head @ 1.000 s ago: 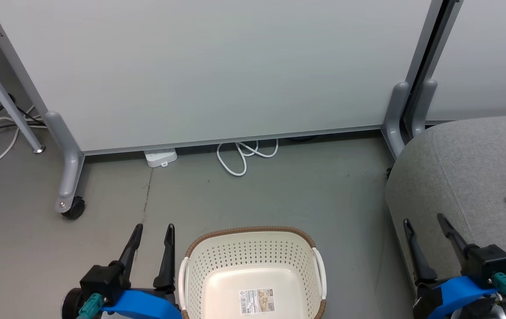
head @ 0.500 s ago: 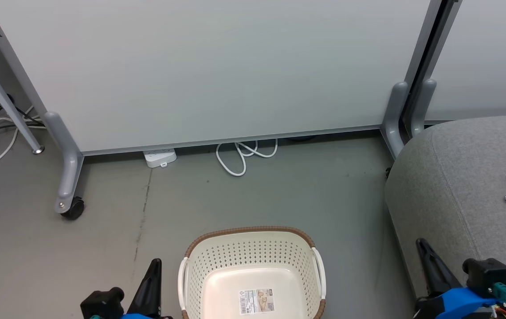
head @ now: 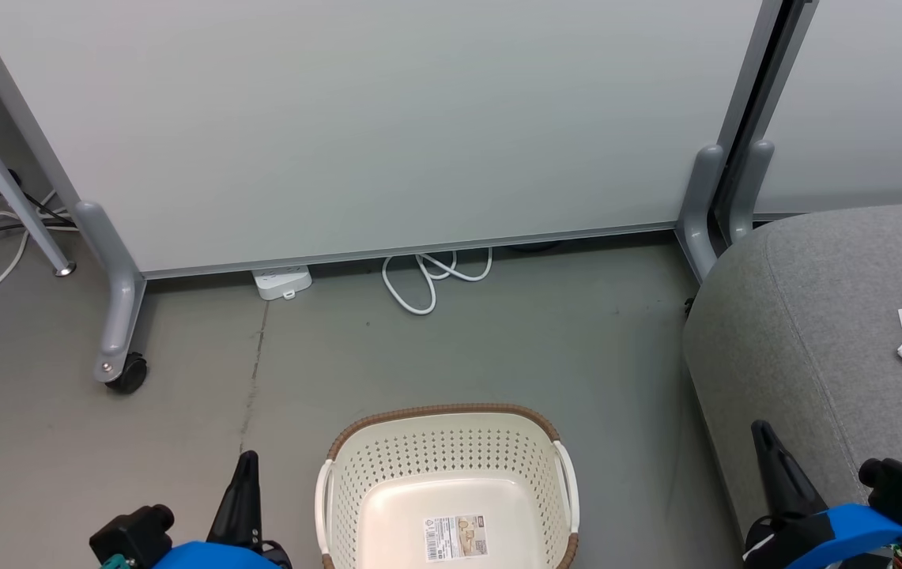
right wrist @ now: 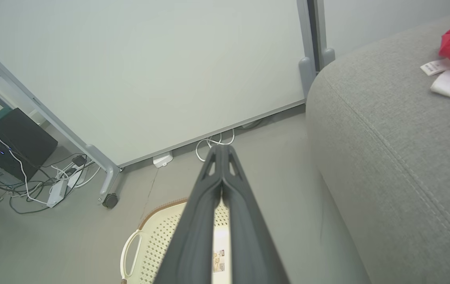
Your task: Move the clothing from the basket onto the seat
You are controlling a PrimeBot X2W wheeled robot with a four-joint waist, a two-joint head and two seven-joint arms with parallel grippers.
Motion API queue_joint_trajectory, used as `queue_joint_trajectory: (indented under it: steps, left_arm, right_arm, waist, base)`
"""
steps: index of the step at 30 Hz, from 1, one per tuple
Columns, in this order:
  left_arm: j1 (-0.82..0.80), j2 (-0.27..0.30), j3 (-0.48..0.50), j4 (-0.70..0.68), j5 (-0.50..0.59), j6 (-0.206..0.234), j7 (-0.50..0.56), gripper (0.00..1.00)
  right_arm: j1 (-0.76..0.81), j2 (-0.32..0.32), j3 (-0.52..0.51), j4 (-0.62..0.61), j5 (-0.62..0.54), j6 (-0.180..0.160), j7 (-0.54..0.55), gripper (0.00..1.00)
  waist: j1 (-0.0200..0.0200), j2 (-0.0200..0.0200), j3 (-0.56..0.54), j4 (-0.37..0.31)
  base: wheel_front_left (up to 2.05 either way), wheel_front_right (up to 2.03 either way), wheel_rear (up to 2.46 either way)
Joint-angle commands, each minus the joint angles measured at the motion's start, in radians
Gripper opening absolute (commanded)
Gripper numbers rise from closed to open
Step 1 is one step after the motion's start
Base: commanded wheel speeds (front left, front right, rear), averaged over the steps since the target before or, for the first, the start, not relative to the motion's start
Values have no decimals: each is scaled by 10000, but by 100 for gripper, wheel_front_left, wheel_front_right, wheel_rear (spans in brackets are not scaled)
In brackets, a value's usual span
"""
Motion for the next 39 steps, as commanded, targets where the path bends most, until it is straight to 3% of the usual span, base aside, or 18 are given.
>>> queue_joint_trajectory:
  steps: [1,39]
  left_arm:
    - [-368,64,100,-193,-350,-5,76,0]
    - [-796,62,1034,-714,-5068,-18,1313,0]
  right_arm:
    - [-310,-9,-50,-134,422,2,53,0]
    - [-768,86,-307,-57,5903,3,786,0]
  waist:
    - [0,-1,0,-4]
    - [-1,-1,1,-151]
  base:
    - [0,0,0]
    - [0,0,0]
